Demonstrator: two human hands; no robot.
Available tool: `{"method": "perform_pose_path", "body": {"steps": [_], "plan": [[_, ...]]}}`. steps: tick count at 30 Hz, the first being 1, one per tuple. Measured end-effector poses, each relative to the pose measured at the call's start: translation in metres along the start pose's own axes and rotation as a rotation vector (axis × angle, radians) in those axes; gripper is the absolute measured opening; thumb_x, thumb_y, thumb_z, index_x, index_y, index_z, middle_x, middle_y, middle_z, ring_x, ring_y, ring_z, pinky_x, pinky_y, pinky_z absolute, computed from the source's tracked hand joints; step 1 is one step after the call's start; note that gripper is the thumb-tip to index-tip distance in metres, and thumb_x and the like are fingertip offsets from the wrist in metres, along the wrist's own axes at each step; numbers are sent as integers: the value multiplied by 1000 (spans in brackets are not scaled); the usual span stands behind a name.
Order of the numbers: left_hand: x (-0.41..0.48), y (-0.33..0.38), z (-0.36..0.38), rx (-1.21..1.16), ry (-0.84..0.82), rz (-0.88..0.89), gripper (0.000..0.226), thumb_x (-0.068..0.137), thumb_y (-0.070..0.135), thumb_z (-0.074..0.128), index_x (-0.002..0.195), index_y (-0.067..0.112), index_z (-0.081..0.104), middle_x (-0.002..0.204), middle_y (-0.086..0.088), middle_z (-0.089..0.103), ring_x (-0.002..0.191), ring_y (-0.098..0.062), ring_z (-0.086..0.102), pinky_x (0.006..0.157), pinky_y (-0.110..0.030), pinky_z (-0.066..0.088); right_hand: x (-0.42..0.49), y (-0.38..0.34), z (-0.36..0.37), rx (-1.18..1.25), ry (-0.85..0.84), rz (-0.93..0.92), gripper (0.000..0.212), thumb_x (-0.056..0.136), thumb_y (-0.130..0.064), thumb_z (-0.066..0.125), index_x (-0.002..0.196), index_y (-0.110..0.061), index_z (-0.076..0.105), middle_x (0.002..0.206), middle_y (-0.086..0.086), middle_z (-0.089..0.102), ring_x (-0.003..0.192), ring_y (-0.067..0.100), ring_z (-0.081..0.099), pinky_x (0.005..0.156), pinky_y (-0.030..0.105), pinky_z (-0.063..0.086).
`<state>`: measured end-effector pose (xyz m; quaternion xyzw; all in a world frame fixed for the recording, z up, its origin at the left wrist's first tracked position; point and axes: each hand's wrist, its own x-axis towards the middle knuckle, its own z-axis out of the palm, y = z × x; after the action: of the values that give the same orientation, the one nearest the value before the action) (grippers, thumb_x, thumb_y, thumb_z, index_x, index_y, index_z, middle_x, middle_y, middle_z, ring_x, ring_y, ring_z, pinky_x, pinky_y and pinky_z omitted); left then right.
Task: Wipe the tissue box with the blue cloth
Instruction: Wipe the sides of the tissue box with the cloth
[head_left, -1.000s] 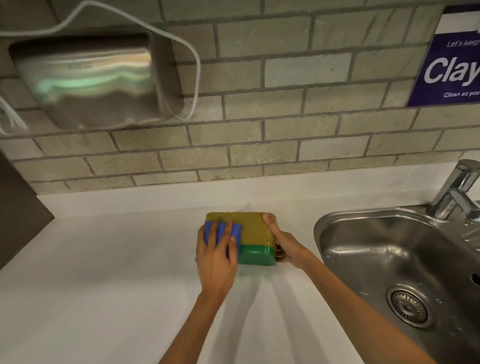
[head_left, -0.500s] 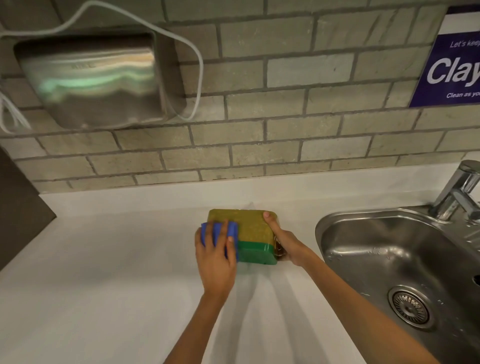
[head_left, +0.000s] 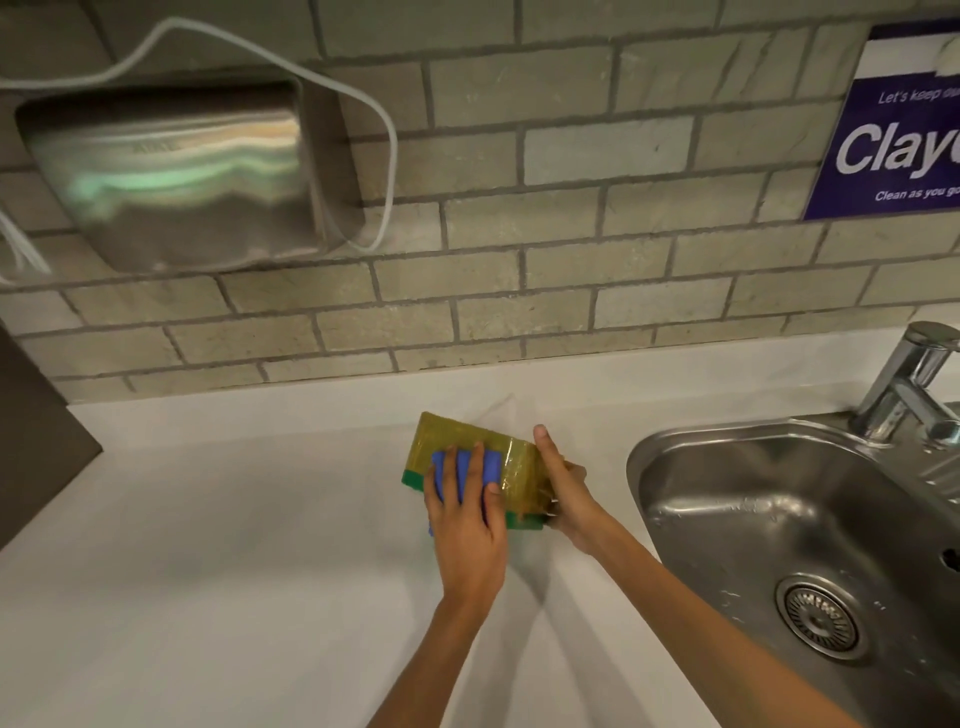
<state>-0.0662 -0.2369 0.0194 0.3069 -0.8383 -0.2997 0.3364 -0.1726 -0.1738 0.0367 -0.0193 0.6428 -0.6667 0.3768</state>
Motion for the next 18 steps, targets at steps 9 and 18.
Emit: {"method": "perform_pose_path", "body": {"steps": [9,18], "plan": [[13,7,-5,-330,113,-444,47,99,34,35,137,8,43,141,-17,48,131,-33,41,114,-45,28,-7,18,19,-63,190,-154,94,64,-57,72,138,-20,28,138,10,43,122,27,49,101,41,47],[17,-2,-4,-370,55,-650,51,96,38,40,141,16,33,137,-18,49,124,-37,47,110,-51,34,-17,41,28,-59,232,-328,54,83,-39,63,123,-14,38,125,12,50,104,21,56,84,29,53]]}}
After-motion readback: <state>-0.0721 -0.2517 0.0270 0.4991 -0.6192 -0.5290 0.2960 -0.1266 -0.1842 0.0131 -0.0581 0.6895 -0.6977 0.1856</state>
